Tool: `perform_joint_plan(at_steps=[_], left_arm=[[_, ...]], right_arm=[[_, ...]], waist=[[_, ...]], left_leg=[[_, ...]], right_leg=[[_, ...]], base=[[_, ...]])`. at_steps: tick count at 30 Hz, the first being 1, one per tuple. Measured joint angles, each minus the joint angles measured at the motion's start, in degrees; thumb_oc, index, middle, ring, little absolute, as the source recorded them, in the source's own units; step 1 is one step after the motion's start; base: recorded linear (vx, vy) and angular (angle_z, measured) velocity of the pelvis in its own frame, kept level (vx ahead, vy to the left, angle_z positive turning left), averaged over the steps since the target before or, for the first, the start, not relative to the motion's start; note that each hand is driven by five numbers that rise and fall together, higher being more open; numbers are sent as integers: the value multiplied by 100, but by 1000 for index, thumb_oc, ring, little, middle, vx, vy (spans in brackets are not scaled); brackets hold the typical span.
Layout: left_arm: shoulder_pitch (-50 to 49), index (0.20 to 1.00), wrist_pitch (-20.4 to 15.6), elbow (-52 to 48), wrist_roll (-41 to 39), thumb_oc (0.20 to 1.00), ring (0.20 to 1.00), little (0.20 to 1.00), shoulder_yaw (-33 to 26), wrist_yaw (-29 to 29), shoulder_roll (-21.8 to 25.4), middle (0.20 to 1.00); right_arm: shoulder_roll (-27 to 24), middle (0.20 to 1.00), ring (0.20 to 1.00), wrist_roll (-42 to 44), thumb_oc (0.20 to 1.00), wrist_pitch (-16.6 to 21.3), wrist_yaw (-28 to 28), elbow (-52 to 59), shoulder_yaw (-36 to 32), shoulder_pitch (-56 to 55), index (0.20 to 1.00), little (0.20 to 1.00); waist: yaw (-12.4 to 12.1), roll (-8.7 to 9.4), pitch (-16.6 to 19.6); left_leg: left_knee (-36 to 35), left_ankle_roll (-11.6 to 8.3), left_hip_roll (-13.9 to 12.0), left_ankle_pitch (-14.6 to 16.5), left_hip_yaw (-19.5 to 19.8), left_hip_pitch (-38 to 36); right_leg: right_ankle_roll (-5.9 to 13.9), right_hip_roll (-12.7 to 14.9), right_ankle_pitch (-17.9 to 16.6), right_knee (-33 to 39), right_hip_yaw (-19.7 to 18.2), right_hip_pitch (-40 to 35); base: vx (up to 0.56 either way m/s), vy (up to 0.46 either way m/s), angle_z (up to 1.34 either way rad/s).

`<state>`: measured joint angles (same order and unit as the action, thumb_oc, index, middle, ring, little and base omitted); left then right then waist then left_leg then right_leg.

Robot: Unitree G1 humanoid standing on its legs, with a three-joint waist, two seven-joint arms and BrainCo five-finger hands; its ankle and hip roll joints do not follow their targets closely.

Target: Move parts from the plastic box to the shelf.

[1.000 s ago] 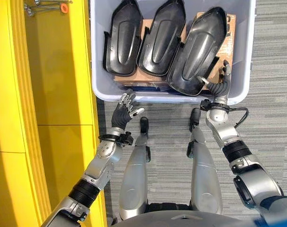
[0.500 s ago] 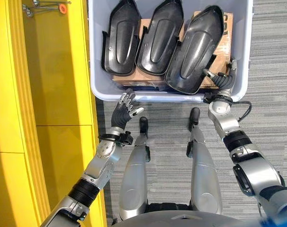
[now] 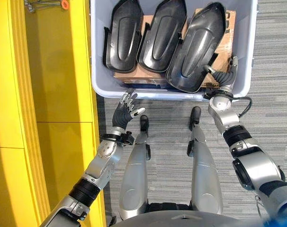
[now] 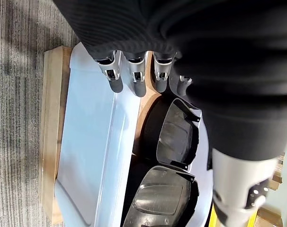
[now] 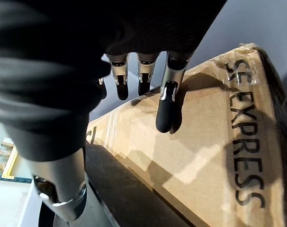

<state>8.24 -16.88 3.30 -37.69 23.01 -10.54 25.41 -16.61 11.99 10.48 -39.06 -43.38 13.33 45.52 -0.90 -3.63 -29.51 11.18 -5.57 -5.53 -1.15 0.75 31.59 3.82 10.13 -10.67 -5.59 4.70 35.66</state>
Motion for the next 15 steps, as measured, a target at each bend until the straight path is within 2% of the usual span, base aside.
perform_joint_plan(at_steps=[14,15], left_arm=[[-8,1000,9,0,0,1000,1000,1000,58,-109,0,1000],[-10,1000,9,0,0,1000,1000,1000,57,-109,0,1000]], right_arm=[[-39,1000,1000,-691,1000,-254,-221,-1197,240,657,1000,1000],[-41,878,878,-700,878,-263,-224,-1247,268,679,878,878]], waist=[[-21,0,0],[-21,0,0]], left_leg=[[114,-4,6,-2,156,132],[119,-4,5,-2,158,133]], right_leg=[[-6,9,2,-45,129,-1],[-5,9,2,-46,129,-2]], base=[[6,4,4],[0,0,0]])
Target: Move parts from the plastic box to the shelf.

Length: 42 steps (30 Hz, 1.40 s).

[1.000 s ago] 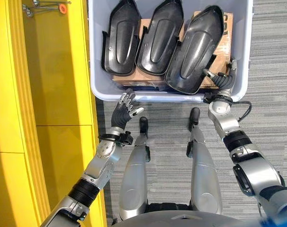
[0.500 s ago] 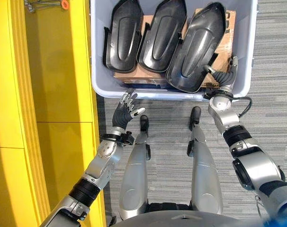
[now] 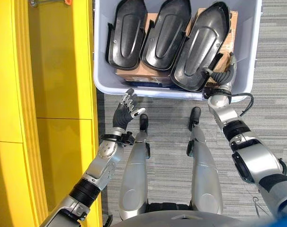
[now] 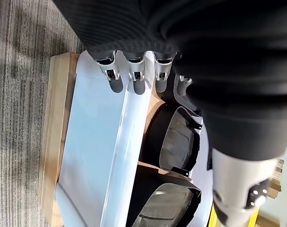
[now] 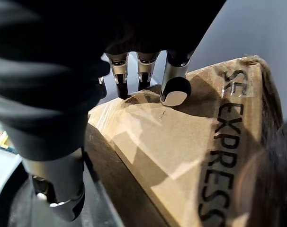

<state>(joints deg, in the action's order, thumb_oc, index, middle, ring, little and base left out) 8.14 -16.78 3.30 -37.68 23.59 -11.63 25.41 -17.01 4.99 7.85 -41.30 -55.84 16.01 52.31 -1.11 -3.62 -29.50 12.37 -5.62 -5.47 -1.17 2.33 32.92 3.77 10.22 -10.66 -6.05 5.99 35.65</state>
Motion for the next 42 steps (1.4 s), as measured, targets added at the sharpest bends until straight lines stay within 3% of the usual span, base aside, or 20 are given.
perform_joint_plan(at_steps=[1,2,24,36,42], left_arm=[[1,1000,0,0,0,1000,1000,1000,0,1,-1,1000],[2,1000,0,0,0,1000,1000,1000,2,1,0,1000],[9,1000,0,0,3,1000,1000,1000,-2,-29,0,1000],[64,1000,-2,0,6,1000,1000,1000,-40,-157,-1,1000],[77,1000,5,0,6,1000,1000,1000,-63,-158,4,1000]], right_arm=[[0,460,460,-26,460,-20,-4,-105,50,53,460,460],[8,200,200,-86,200,-19,-10,-278,70,152,200,200],[-249,200,200,-363,200,-310,-172,-562,173,370,200,200],[-371,200,200,-400,200,-702,-134,812,256,-268,200,200],[-378,200,200,-413,200,-681,-21,1544,157,-636,200,200]], waist=[[-2,0,0],[-2,0,0],[-9,2,16],[-25,5,17],[0,28,28]], left_leg=[[7,0,-1,0,4,4],[4,0,-1,1,9,6],[162,-10,20,4,129,125],[164,1,26,12,117,-51],[157,9,25,35,100,-139]], right_leg=[[0,0,0,-5,1,-1],[0,-1,0,-7,1,-3],[-14,-2,2,-43,94,-5],[-47,-9,-46,-55,79,-164],[-19,-13,-21,-19,61,-249]], base=[[0,0,0],[0,0,0],[2,2,2],[0,0,0],[2,-12,-2]])
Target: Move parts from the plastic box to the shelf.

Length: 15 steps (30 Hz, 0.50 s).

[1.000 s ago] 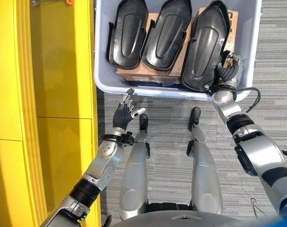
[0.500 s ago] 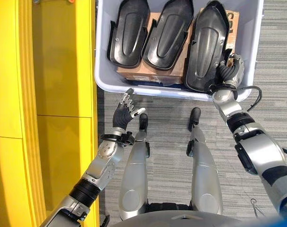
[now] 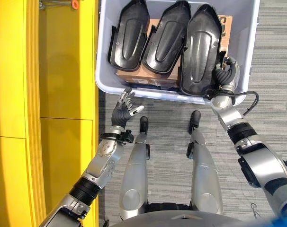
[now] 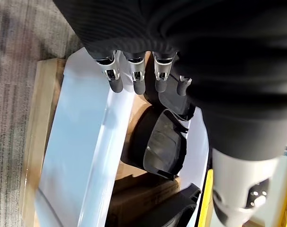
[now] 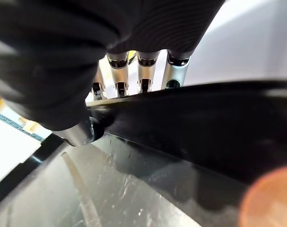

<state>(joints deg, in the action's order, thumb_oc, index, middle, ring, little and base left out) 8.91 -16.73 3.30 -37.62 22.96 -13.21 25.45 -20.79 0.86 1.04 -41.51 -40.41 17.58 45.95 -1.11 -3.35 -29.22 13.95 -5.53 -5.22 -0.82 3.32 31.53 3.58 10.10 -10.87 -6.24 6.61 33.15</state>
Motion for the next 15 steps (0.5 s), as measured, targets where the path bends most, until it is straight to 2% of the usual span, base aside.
perform_joint_plan(at_steps=[15], left_arm=[[-73,1000,33,-1,1,1000,1000,1000,-124,45,10,1000]], right_arm=[[63,200,200,-208,200,170,213,1486,-139,-827,200,200]], waist=[[23,93,14]], left_leg=[[-84,28,-11,33,-74,-289]], right_leg=[[35,-1,28,26,-31,-240]], base=[[1,-3,0]])
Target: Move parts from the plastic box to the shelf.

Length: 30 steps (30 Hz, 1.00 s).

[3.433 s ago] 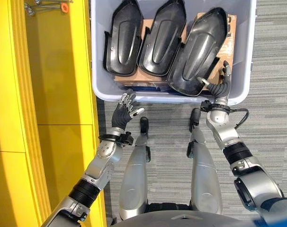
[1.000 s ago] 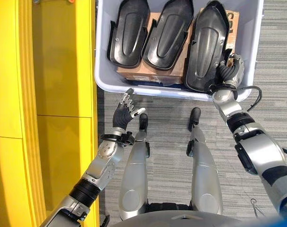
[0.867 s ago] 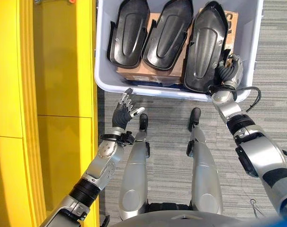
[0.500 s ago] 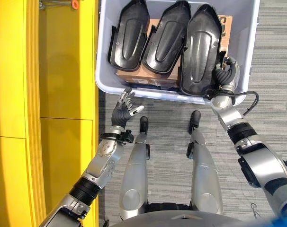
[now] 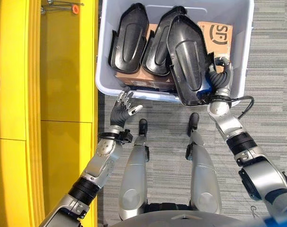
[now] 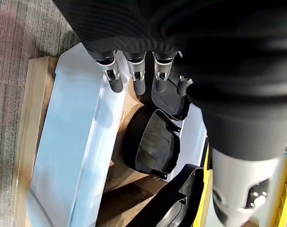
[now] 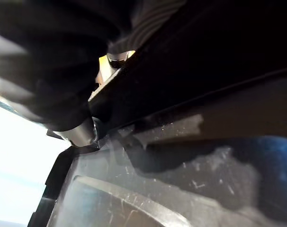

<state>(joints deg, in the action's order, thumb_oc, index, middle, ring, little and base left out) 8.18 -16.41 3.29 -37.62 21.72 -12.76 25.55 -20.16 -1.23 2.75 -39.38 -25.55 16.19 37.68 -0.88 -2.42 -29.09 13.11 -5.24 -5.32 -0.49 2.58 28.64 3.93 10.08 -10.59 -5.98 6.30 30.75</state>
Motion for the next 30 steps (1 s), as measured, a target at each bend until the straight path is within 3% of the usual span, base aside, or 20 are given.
perform_joint_plan(at_steps=[5,15,23,30], left_arm=[[-52,1000,14,0,1,1000,1000,1000,-50,38,20,1000],[-171,1000,124,0,1,1000,1000,1000,-110,131,52,1000],[-488,1000,236,3,-2,1000,1000,1000,-287,251,72,1000],[-796,1000,306,4,1,1000,1000,1000,-549,394,83,1000]], right_arm=[[10,200,200,62,200,219,61,468,-5,-241,200,200],[327,200,200,745,200,538,341,903,-7,-430,200,200],[439,200,200,1898,200,863,1050,1540,359,-862,200,200],[389,200,200,2137,200,908,1734,1853,738,-1128,200,200]], waist=[[23,151,-1],[23,256,43],[-7,308,100],[-32,326,260]], left_leg=[[7,4,-5,28,-45,-60],[4,-2,-43,49,-42,-250],[4,-14,-102,161,-44,-737],[-97,-84,-316,259,92,-1313]], right_leg=[[4,-1,4,4,-39,-43],[-1,-8,37,16,-37,-238],[26,-56,138,-6,-18,-716],[-82,-198,451,-326,110,-1171]], base=[[-5,-6,-3],[0,0,0],[19,-33,-1],[30,-122,3]])
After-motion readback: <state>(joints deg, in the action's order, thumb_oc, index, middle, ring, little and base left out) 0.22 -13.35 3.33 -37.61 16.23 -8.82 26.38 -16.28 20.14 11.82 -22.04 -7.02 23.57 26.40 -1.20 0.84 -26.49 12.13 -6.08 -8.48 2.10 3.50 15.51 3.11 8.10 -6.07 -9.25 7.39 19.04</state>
